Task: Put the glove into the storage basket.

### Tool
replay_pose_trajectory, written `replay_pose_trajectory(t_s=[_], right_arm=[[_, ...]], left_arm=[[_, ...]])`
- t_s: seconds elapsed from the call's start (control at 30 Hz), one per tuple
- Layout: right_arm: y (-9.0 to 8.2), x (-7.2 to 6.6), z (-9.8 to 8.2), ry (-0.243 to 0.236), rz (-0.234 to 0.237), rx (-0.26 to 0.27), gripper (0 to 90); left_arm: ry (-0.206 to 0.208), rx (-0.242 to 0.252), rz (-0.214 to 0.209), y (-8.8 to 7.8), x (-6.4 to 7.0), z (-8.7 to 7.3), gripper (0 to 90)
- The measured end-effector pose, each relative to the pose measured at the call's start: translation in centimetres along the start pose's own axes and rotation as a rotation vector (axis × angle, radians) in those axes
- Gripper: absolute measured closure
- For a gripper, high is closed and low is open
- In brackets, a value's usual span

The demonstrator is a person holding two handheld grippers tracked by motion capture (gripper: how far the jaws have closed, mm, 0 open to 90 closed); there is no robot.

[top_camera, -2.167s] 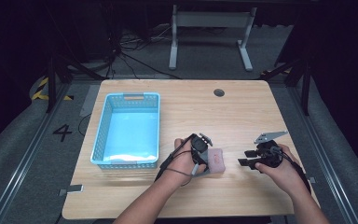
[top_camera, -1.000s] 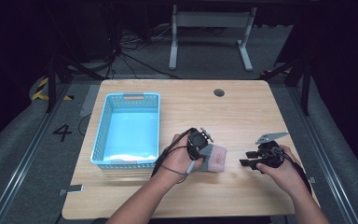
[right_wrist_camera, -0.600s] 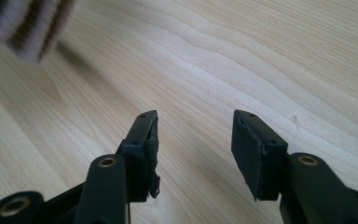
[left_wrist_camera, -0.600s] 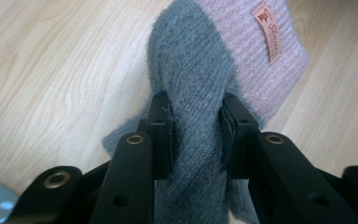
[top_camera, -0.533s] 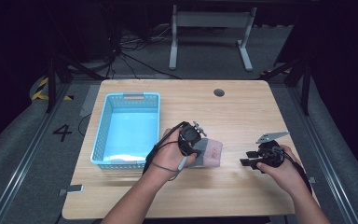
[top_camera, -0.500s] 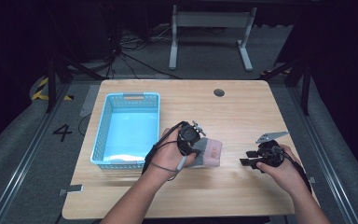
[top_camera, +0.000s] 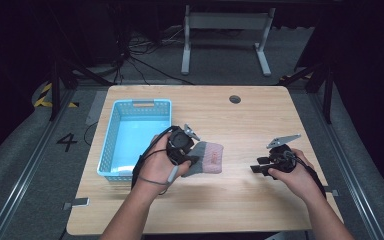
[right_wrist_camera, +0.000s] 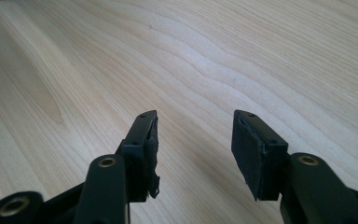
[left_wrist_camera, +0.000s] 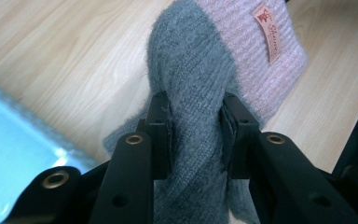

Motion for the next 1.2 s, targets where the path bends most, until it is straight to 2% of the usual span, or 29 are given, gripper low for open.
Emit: replay_pose_trajectory(t_s=[0.27, 0.5, 0.7, 0.97, 1.03, 1.2], right_arm=[[0.7, -0.5, 0.8, -0.026, 0.017, -0.005, 51.4], [0.7, -0.4, 0.7, -0.023, 0.010, -0.005, 51.4], [0.6, -0.4, 0.4, -0.014, 0.005, -0.008, 51.4], [0.5, -0.2, 0.1, -0.004, -0.002, -0.008, 51.4], [0.5, -0.2, 0.1, -0.005, -0.001, -0.007, 51.4], [0.6, -0.2, 0.1, -0.001, -0.001, -0.010, 51.4]], left_arm=[[-0.026, 0.012, 0.053, -2.3, -1.7, -0.8, 69.0], [-0.049, 0.003, 0.082, -3.1, -3.2, -1.5, 68.9], [-0.091, 0.013, 0.121, -3.8, -5.6, -2.5, 68.8], [-0.143, 0.013, 0.147, -4.7, -8.8, -4.3, 68.7], [-0.158, 0.006, 0.165, -4.7, -9.5, -4.7, 68.7], [-0.163, -0.034, 0.198, -4.9, -11.1, -5.5, 68.7]])
Point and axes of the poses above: each handheld gripper's, and its own axes: y roughly forward along the jaws, z roughly out of its top, x roughly to its right, the point moved 9 cm from there along y, roughly forward along the jaws, and after that the axes turned 1 degree about z, right-handed, at the moved point
